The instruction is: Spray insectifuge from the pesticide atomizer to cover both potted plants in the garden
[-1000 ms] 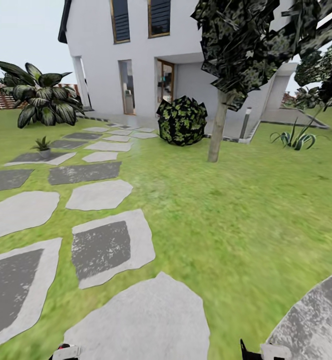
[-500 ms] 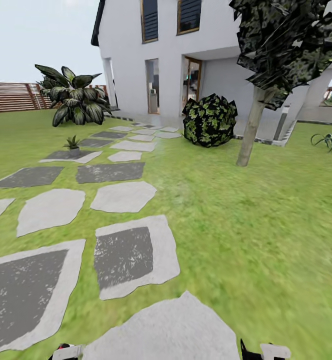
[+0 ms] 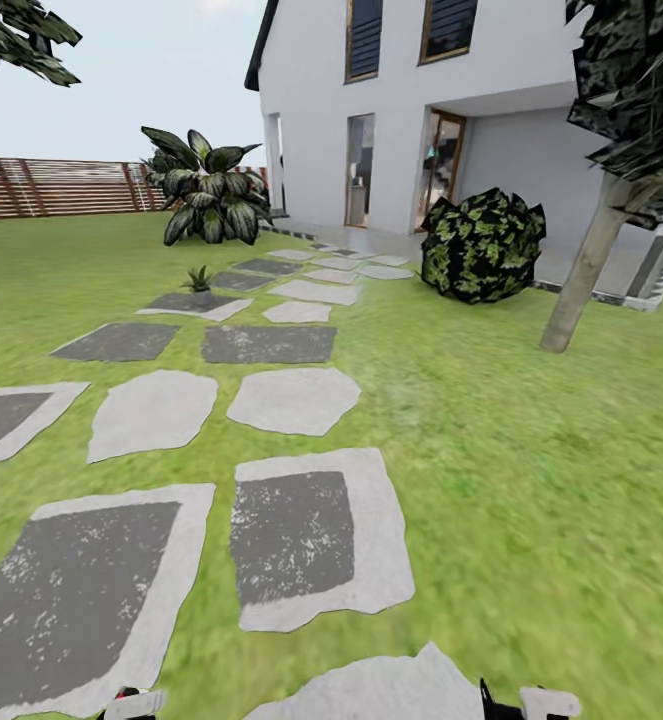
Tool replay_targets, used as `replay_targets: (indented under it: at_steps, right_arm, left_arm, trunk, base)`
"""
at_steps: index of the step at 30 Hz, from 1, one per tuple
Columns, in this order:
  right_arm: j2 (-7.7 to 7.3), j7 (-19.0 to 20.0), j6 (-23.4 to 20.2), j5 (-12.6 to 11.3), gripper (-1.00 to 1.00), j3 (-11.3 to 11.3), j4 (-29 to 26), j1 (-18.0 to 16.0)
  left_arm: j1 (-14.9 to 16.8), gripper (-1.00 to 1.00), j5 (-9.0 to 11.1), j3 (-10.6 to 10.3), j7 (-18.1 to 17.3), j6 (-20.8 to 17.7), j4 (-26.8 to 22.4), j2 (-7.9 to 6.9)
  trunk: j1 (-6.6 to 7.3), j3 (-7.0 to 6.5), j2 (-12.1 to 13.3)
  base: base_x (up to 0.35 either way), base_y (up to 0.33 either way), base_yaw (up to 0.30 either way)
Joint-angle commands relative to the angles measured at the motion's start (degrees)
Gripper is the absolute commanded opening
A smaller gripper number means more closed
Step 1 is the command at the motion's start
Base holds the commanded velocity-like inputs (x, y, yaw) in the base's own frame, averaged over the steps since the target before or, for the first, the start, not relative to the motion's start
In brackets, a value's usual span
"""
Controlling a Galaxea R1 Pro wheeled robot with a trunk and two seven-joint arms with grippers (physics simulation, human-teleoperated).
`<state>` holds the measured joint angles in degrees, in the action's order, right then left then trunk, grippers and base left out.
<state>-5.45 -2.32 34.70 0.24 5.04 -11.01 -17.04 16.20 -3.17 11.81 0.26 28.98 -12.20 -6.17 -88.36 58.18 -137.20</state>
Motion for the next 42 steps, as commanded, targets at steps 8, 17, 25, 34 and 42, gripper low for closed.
replay_targets:
  at_steps: [8, 17, 25, 34, 42]
  right_arm:
    - [0.0, 0.0, 0.2, 0.0, 1.0, 0.2, 0.0, 0.0]
    - [-0.44, 0.1, 0.2, 0.1, 1.0, 0.1, 0.0, 0.0]
    - [-0.61, 0.1, 0.2, 1.0, 1.0, 0.1, 0.0, 0.0]
    - [-0.46, 0.1, 0.2, 1.7, 1.0, 0.1, 0.0, 0.0]
    - [-0.28, 0.1, 0.2, 1.7, 1.0, 0.1, 0.0, 0.0]
  left_arm:
    - [0.1, -1.0, -0.3, 0.2, 0.0, 0.2, 0.1, 0.02]
    - [0.1, -1.0, -0.3, 0.2, 0.0, 0.2, 0.1, 0.02]
    - [0.1, -1.0, -0.3, 0.2, 0.0, 0.2, 0.1, 0.1]
    - [0.1, -1.0, -0.3, 0.2, 0.0, 0.2, 0.1, 0.11]
    - [0.1, -1.0, -0.3, 0.2, 0.0, 0.2, 0.1, 0.11]
  trunk:
    - [-0.02, 0.05, 0.0]
    - [-0.02, 0.05, 0.0]
    - [-0.02, 0.05, 0.0]
    - [-0.02, 0.05, 0.0]
    - [-0.02, 0.05, 0.0]
  base:
    - [0.327, 0.13, 0.279]
    - [0.327, 0.129, 0.083]
    - [0.327, 0.129, 0.002]
    - [0.327, 0.129, 0.001]
    - [0.327, 0.111, 0.186]
